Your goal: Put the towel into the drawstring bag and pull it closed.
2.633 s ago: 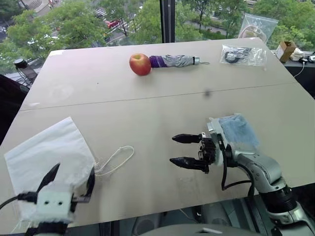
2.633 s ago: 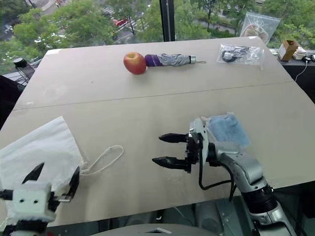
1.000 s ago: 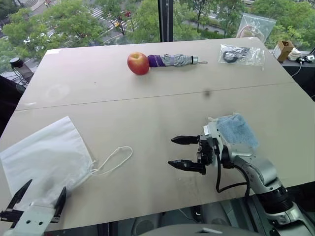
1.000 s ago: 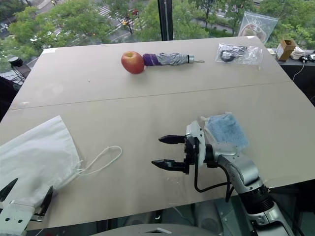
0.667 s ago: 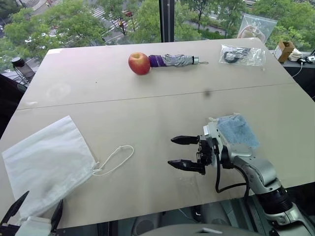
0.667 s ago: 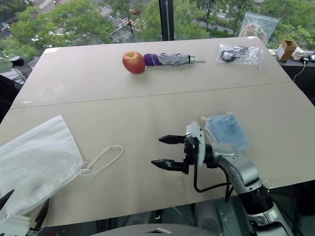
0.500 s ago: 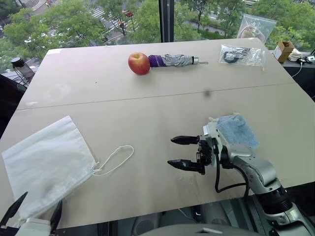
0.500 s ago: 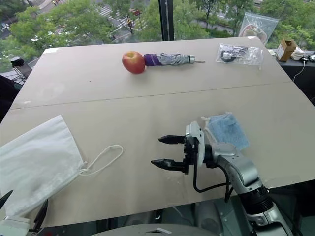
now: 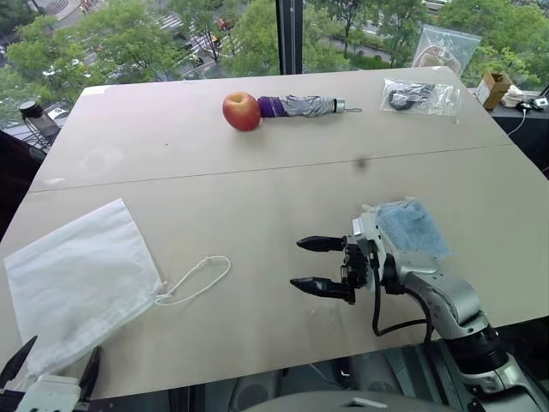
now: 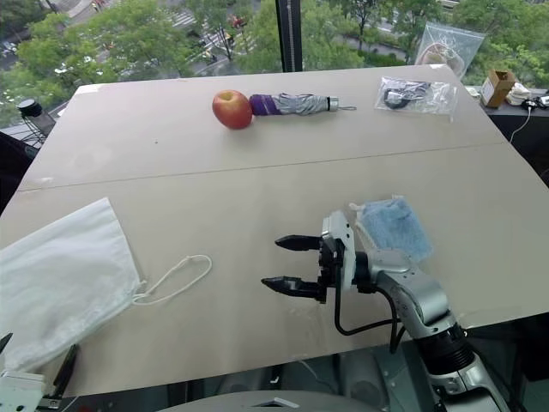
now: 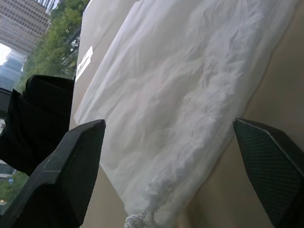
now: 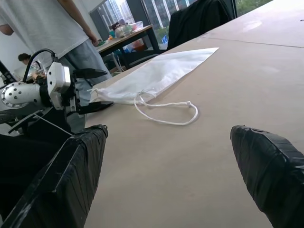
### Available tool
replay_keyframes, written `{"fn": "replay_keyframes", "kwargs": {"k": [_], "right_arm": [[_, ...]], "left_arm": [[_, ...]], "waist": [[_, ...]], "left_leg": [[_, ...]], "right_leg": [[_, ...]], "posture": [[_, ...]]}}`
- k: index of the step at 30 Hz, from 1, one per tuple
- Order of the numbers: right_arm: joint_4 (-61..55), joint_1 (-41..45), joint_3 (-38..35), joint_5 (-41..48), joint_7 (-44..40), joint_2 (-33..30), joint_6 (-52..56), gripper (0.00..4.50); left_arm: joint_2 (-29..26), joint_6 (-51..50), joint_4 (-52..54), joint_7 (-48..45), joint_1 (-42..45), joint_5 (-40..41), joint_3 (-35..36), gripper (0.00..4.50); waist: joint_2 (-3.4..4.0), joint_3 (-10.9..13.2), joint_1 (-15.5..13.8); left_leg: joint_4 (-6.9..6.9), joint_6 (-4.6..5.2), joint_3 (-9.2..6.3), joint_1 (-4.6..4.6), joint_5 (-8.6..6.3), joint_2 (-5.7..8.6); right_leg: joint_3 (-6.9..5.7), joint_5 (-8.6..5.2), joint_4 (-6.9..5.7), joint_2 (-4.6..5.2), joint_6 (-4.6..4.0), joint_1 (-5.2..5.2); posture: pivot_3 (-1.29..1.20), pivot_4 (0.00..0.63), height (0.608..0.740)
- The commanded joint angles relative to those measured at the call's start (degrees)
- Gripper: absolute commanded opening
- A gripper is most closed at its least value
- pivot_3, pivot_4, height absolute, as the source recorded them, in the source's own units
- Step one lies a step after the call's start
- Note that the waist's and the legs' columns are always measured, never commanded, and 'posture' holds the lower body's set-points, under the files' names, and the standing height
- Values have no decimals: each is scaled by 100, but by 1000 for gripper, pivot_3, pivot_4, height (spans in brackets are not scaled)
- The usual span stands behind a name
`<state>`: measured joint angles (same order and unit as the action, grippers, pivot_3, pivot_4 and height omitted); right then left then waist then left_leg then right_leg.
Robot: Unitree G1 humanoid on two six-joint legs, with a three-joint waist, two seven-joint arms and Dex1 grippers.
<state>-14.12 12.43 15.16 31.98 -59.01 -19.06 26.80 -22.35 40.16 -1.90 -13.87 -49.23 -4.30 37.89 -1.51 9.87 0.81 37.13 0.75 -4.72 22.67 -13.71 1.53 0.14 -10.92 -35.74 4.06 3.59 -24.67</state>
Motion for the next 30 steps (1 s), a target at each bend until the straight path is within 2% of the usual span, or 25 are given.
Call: {"fn": "replay_keyframes", "kwargs": {"k": [1, 16, 30], "right_arm": [[-257, 65, -109, 119, -33, 121, -282, 4414], [-154, 116, -87, 71, -270, 171, -664, 4414], [-117, 70, -49, -6, -196, 214, -777, 4414]], "left_arm": [[-98, -27, -26, 93, -4, 100, 200, 4407], [-127, -58, 77, 152, 0, 65, 199, 4407], [-417, -236, -56, 123, 306, 51, 181, 4407]], "waist": [[0, 0, 0], [-1, 0, 0], [-2, -1, -1]], "left_leg": [[0, 0, 0, 0, 0, -1], [3, -1, 8, -1, 0, -4], [4, 0, 9, -1, 0, -4]], "right_leg": [[-2, 0, 0, 0, 0, 0], [-3, 3, 0, 2, -4, 0], [-5, 7, 0, 0, -11, 0]], "posture": [[0, 150, 740], [0, 150, 740], [0, 150, 740]]}}
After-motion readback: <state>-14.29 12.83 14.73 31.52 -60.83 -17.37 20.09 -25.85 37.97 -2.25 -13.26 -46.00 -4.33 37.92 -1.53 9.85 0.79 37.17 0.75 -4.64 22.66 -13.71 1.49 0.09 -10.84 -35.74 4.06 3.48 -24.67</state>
